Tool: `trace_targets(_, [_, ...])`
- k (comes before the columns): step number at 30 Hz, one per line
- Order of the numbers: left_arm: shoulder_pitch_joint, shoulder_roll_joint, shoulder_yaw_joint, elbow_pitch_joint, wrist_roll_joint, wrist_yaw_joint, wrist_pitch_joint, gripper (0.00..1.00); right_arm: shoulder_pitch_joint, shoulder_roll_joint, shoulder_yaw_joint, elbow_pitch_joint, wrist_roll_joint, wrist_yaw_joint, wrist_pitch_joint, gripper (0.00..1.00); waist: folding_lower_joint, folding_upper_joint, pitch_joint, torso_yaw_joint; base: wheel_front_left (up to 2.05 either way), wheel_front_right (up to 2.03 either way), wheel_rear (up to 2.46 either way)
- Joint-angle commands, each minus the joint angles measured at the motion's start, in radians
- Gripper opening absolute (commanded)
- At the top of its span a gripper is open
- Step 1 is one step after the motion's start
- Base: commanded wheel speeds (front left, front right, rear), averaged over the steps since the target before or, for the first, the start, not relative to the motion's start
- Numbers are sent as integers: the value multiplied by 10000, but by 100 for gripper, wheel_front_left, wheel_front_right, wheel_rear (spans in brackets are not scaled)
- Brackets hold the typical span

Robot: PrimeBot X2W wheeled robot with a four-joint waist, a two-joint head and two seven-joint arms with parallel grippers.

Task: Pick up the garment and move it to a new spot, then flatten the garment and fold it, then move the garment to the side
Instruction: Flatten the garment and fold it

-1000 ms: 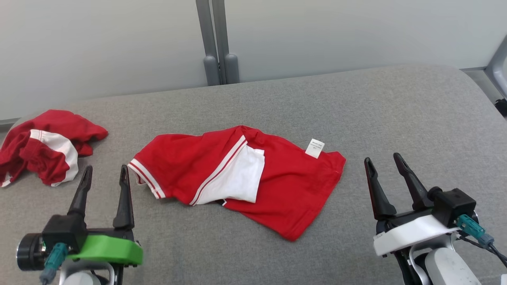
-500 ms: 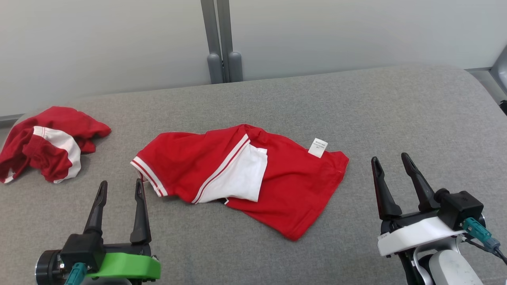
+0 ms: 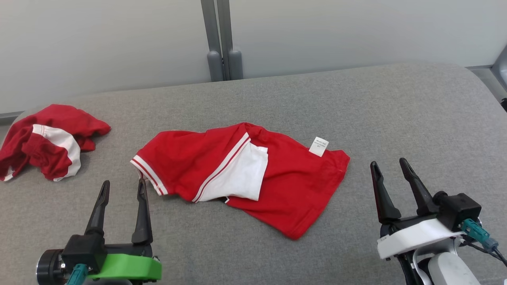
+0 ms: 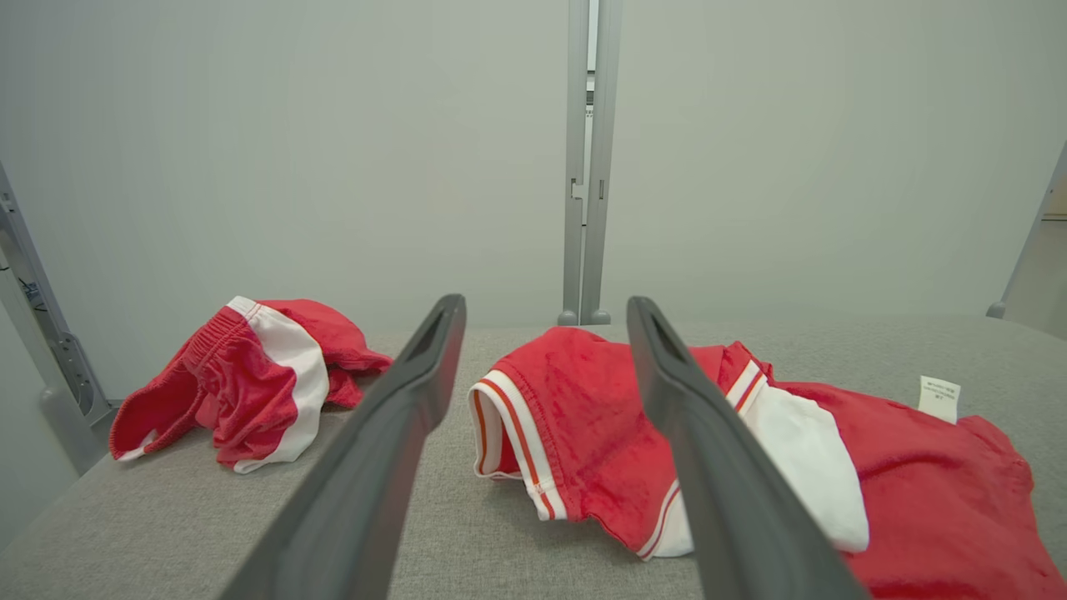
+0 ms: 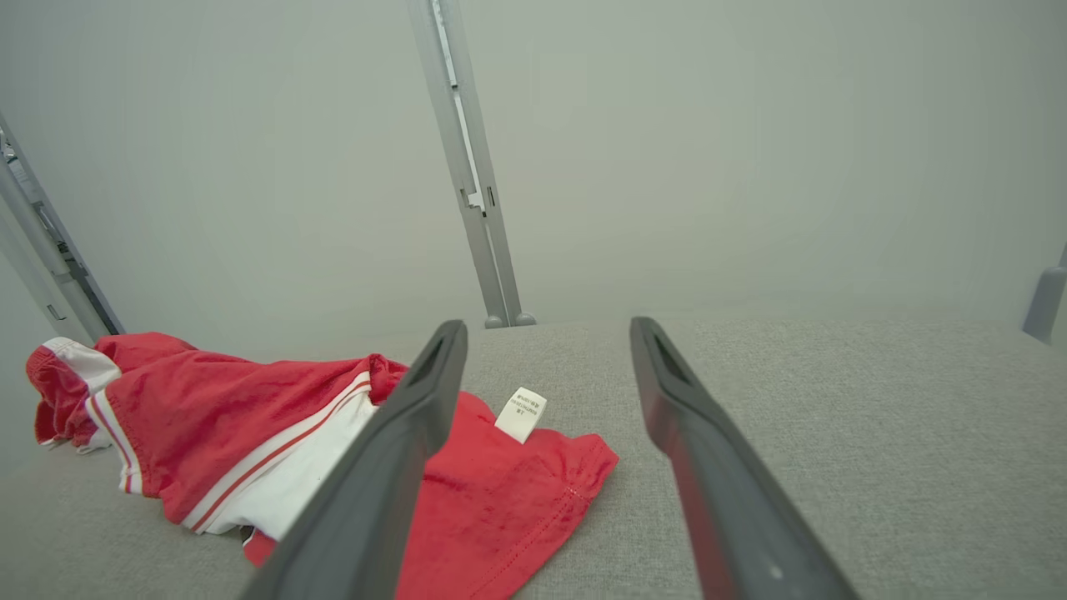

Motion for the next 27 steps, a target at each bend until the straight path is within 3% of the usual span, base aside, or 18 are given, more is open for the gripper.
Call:
trace_targets(1, [87,-28,137,-72,53,-33,-5,100,33,-6,-36,242,283,4,-30,100,0,-1,71,62,0,0,0])
trace_targets(4, [112,-81,209,-139,89,-131,-5,100,-400,-170,99,1139,765,4,145,100,0,-1,176,166,0,0,0])
trace_targets(11, [-223,-161,259,13,148,-349,-5,100,-1988,-423,-22,3136,2328,6,2645,100,0,-1,706,646,0,0,0])
trace_targets(19, [-621,-245,265,200,243,-528,-5,100,-3260,-238,-753,4828,2878,6,4516,100,0,-1,1236,1235,0,0,0])
trace_targets(27, [-870,-340,311,460,265,-645,-5,100,-3669,-12,-1127,5461,2754,4,4594,100,0,-1,1467,1548,0,0,0])
